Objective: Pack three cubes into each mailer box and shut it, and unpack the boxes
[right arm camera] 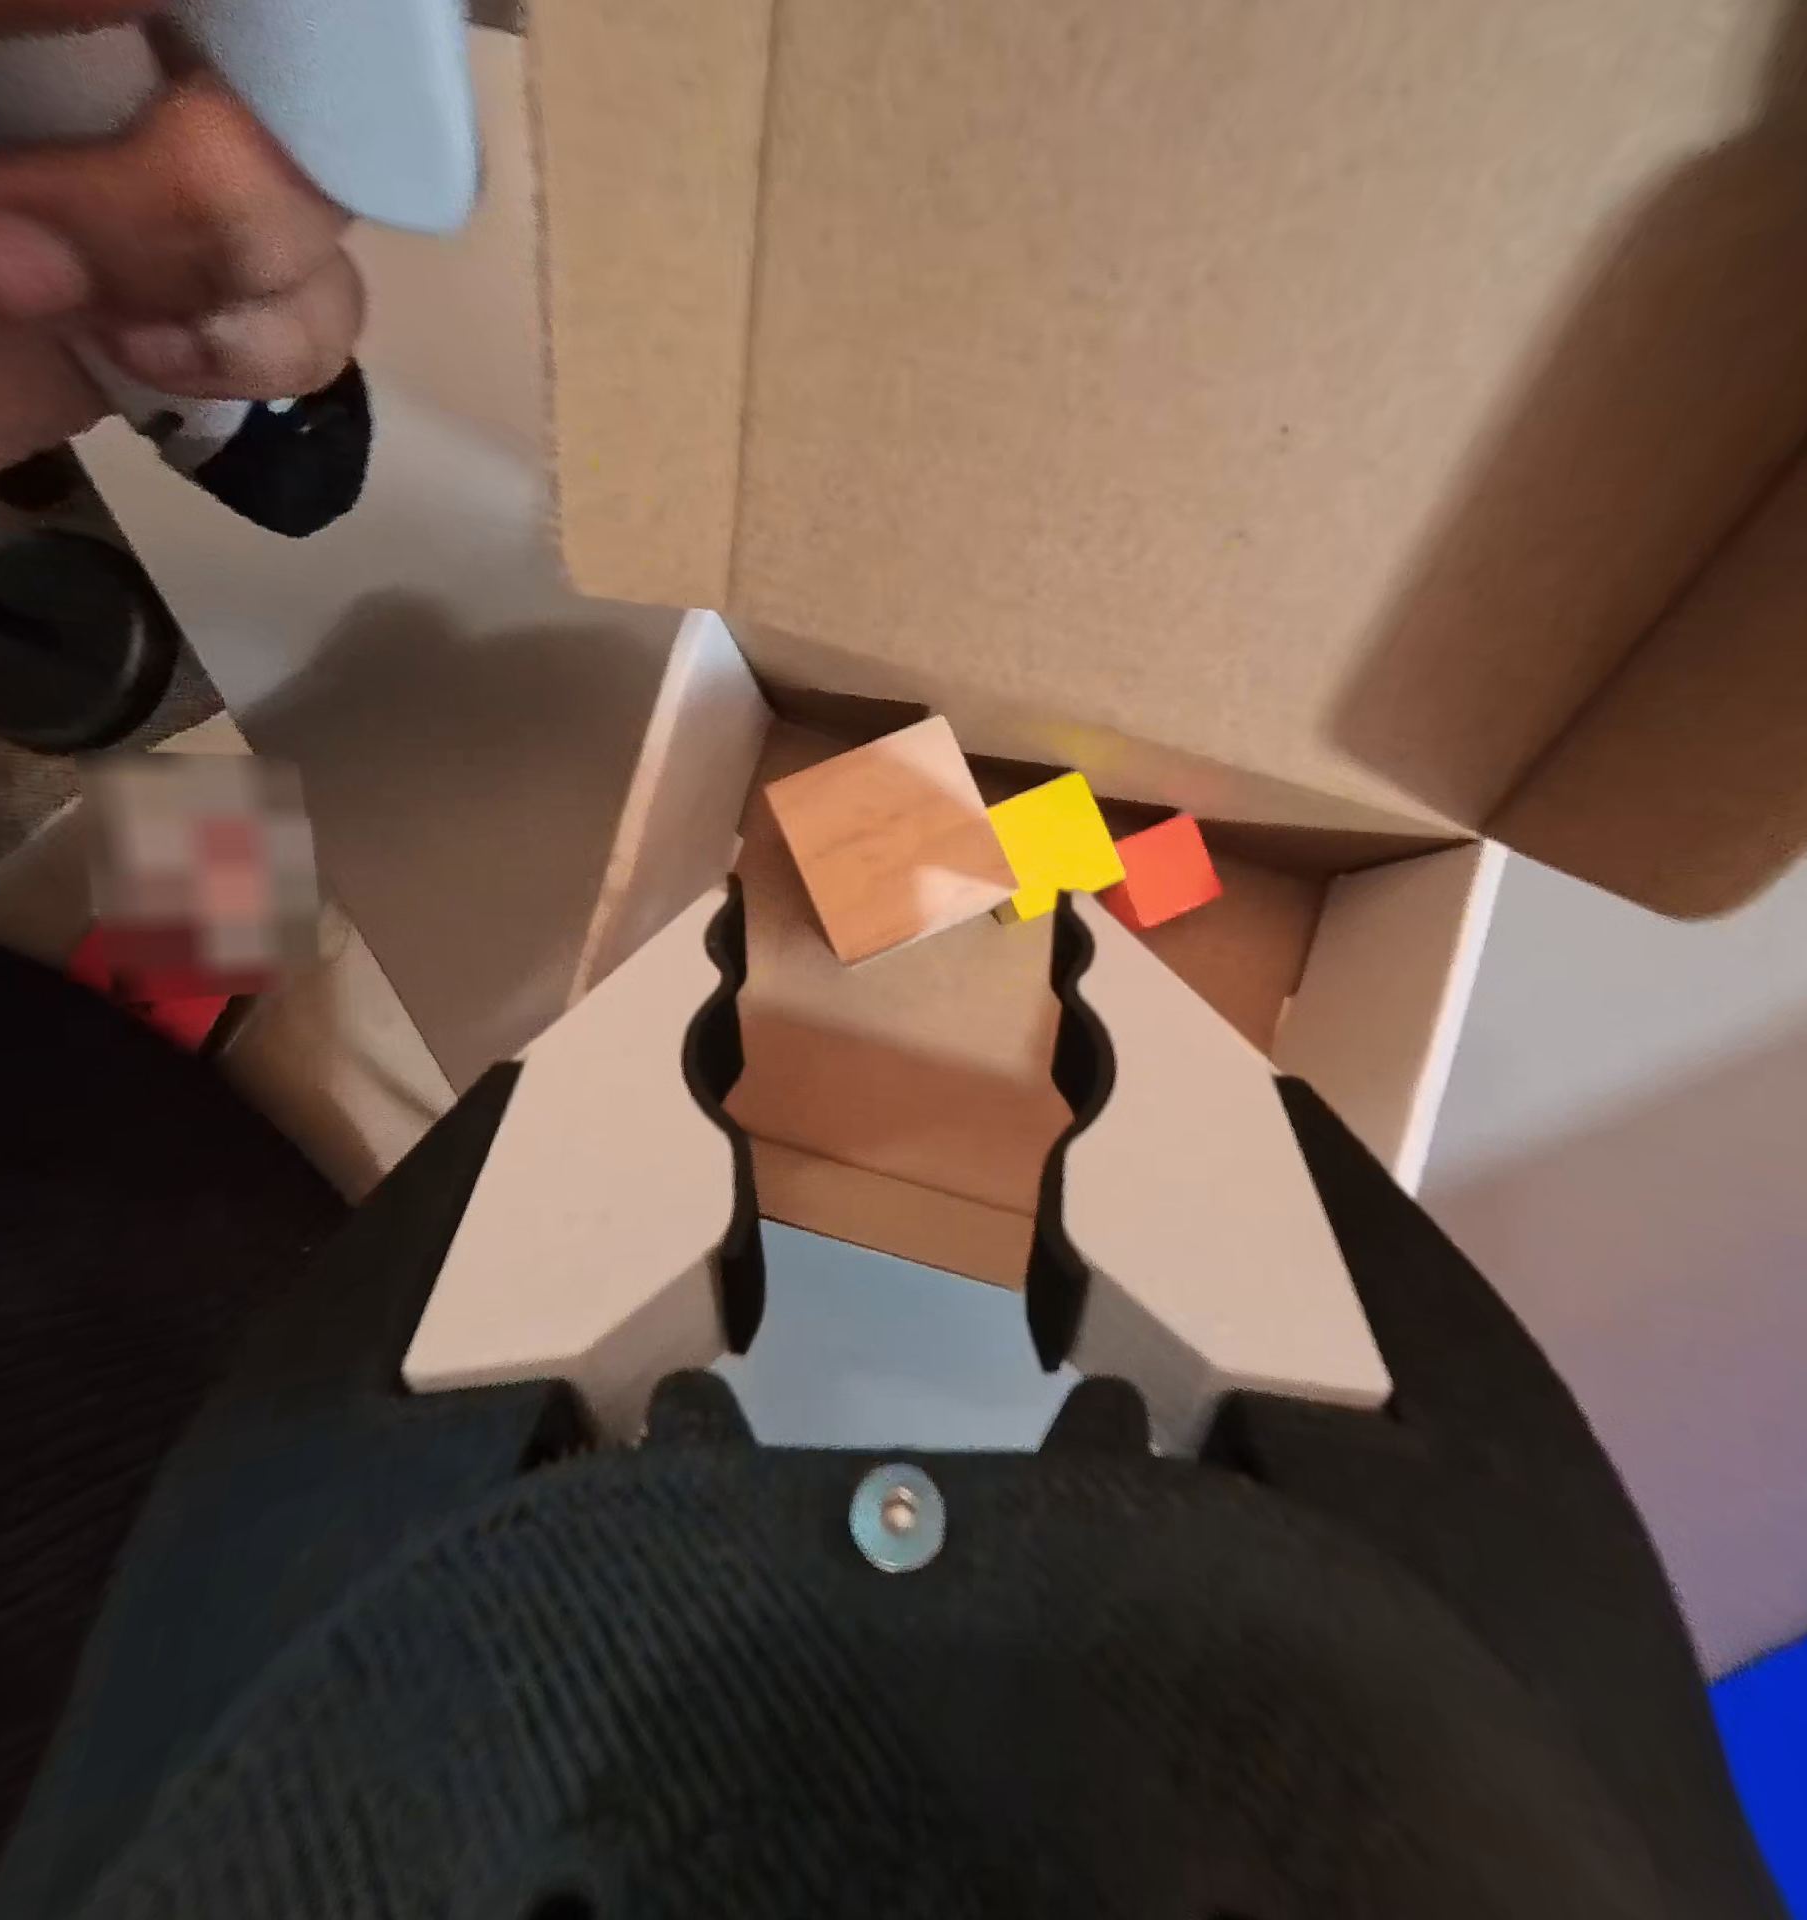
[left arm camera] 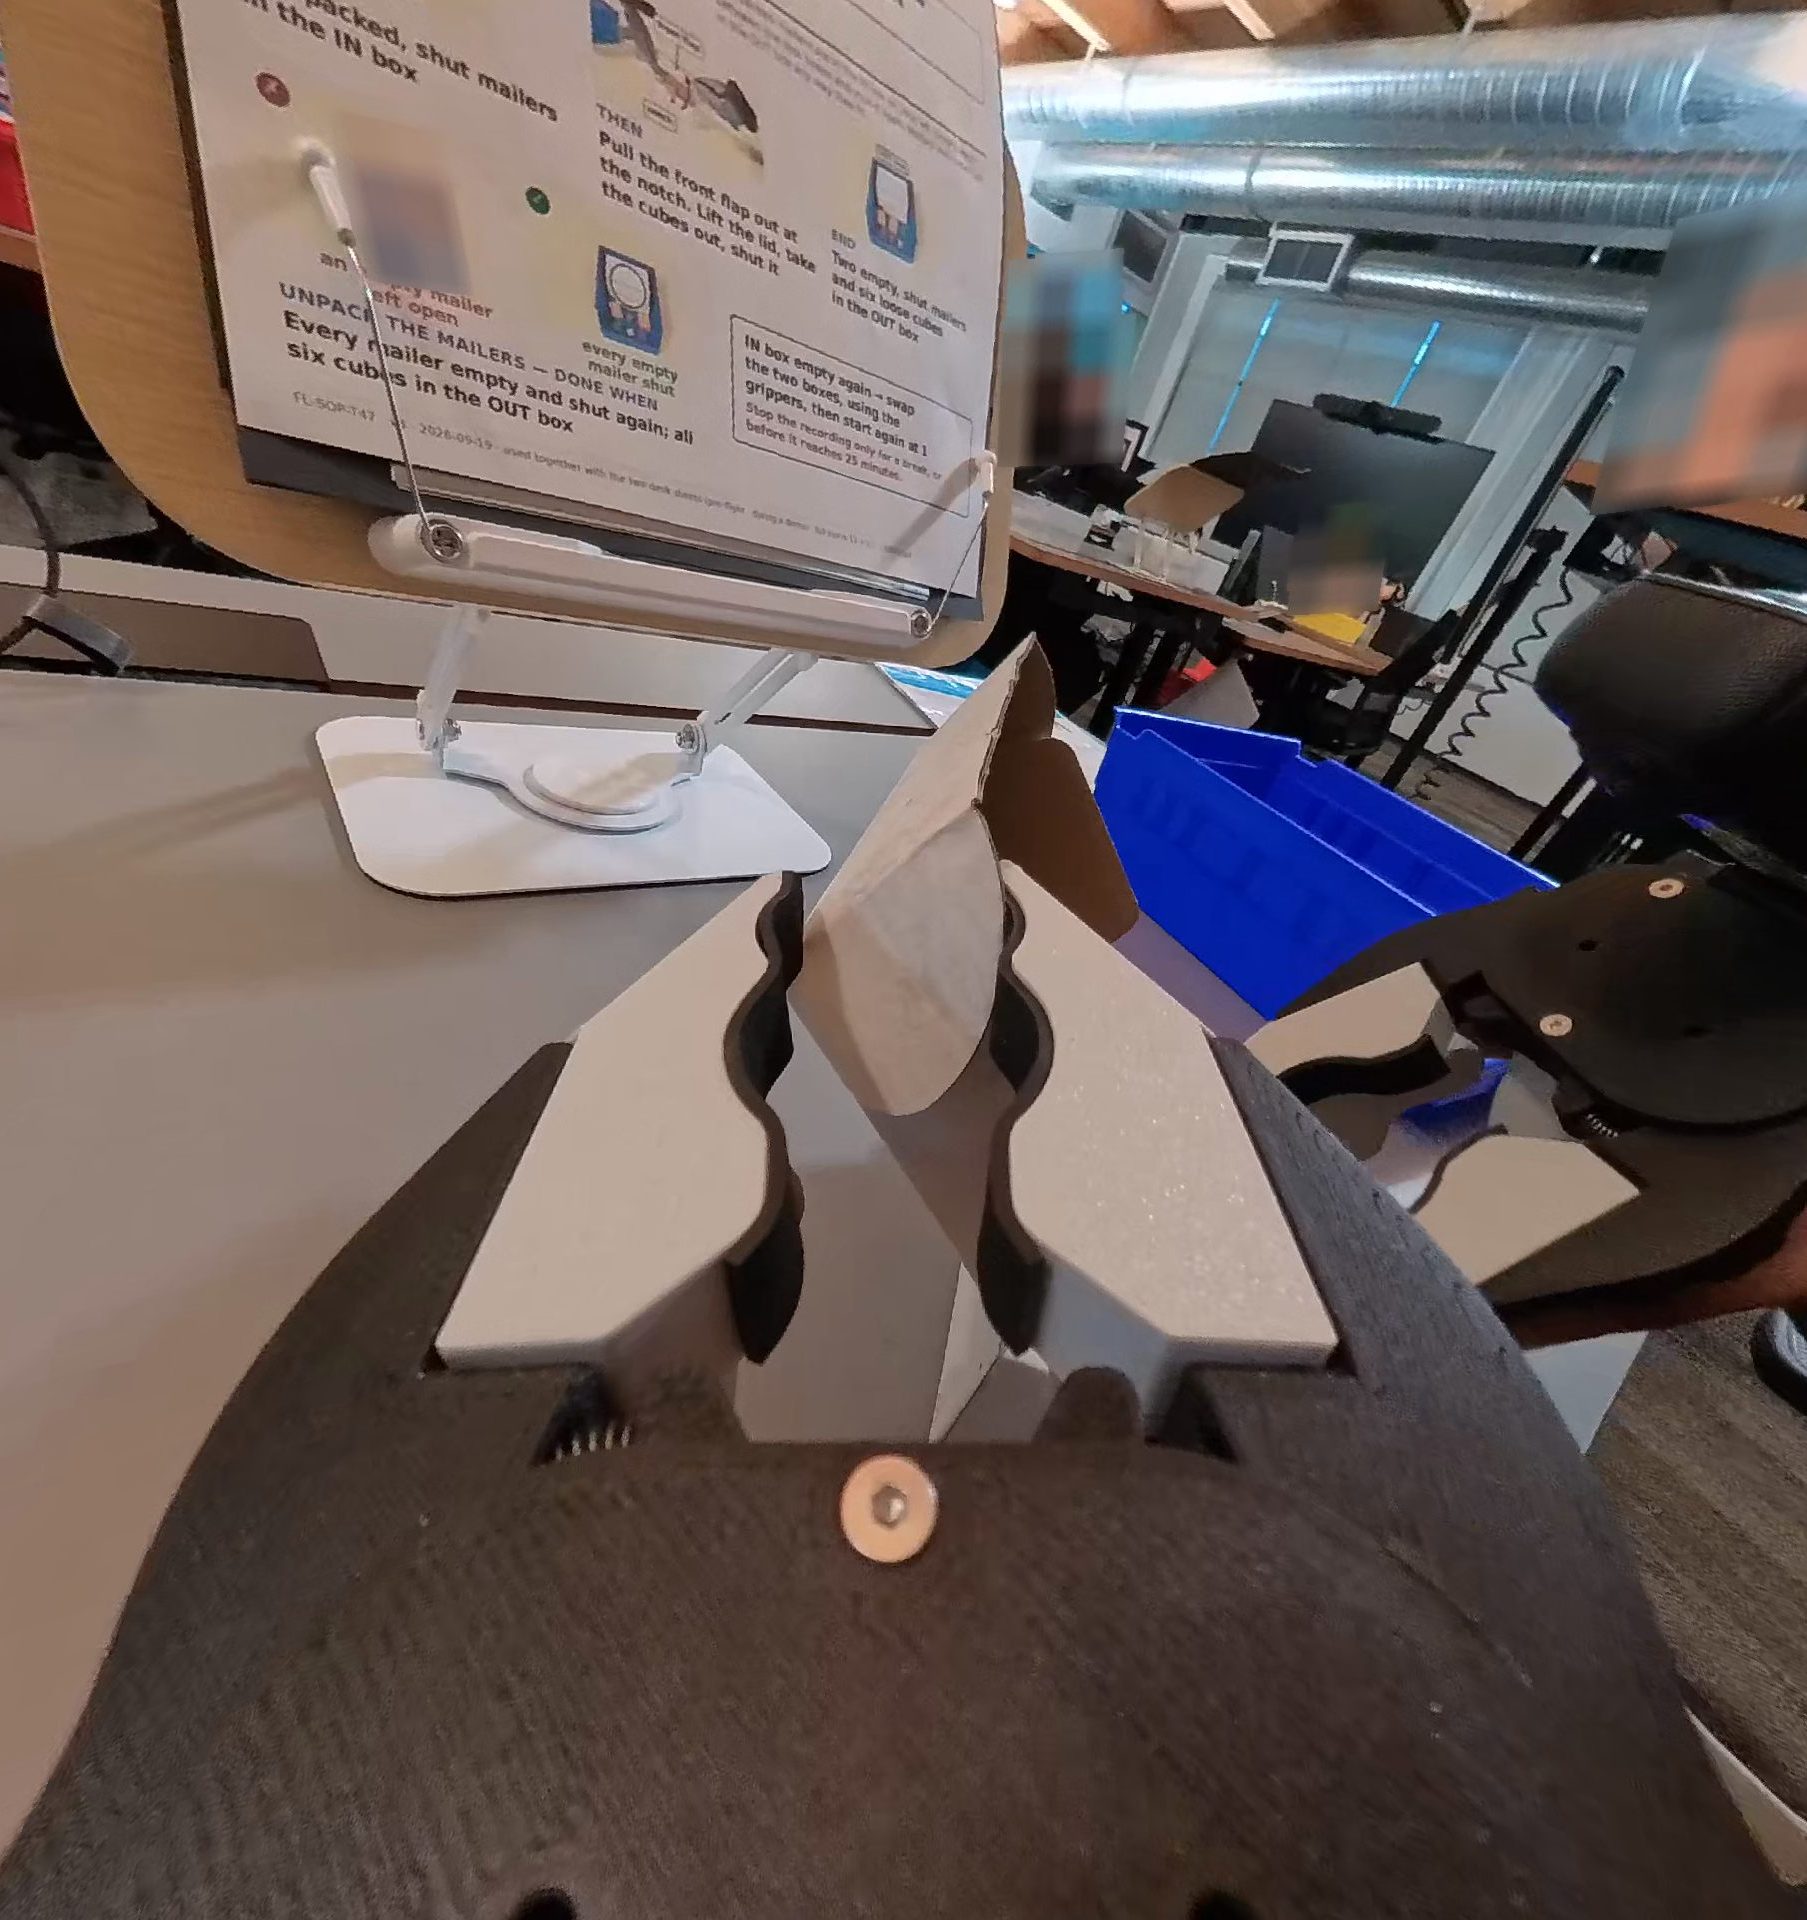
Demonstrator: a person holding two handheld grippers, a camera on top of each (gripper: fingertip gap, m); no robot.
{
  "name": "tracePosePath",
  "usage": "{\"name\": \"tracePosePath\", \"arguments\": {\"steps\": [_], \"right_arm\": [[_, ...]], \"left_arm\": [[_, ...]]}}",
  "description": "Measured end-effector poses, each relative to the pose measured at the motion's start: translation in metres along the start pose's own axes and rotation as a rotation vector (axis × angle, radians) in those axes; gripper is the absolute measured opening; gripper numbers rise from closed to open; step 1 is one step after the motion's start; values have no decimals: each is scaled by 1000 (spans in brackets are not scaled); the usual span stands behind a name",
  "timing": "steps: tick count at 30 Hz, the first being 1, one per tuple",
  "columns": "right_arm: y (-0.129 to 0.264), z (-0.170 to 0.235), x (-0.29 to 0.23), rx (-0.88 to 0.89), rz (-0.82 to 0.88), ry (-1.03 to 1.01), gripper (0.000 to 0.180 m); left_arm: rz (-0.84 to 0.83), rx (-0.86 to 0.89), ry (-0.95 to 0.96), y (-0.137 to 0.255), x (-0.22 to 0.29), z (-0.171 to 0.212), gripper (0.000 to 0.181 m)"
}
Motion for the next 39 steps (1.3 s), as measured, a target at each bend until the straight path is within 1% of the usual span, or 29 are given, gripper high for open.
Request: {"name": "tracePosePath", "arguments": {"steps": [5,6,8,9,10,11,14,19,22,24,26,28,31,33,34,36,39], "right_arm": [[-13,0,2,-88,6,120,80],[-14,-1,2,-97,-22,129,78],[-17,-3,0,-107,-91,152,65],[-18,-3,0,-109,-120,157,64],[-18,-4,2,-113,-128,157,57],[-17,-4,6,-121,-115,163,53],[-16,-4,10,-120,-145,178,42],[-6,-1,6,-49,-142,167,41],[23,-2,6,57,-118,128,41],[53,0,7,150,-115,80,41],[92,9,15,243,-64,27,41],[136,26,33,324,50,-46,41],[201,68,72,385,272,-186,41],[227,99,98,370,369,-262,41],[233,113,109,341,388,-285,41],[230,136,130,240,385,-301,41],[205,161,150,14,329,-233,41]], "left_arm": [[7,5,-5,0,2,-1,34],[9,5,-4,0,2,-1,34],[9,7,-4,0,1,0,34],[9,7,-4,0,1,0,34],[9,7,-3,0,1,0,34],[11,6,-1,0,1,0,34],[12,5,-2,0,0,0,34],[9,1,1,-1,-3,1,34],[17,10,2,0,-2,1,34],[16,7,-3,-1,-3,2,34],[17,7,0,-1,-3,2,34],[17,6,8,-1,-4,2,33],[15,8,7,-1,-4,2,33],[13,11,2,-1,-3,2,33],[12,11,0,-1,-3,2,33],[10,12,-2,-1,-2,2,34],[5,14,-14,-1,-1,1,34]]}}
Point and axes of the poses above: each gripper's, where its closed fingertips meet, y back along the fingers, z out of its underside, x = y × z across the jaws, the point moved 6 cm from there along y, back along the fingers, and after that the axes turned 11 degrees about -z, right-handed, at the moved point
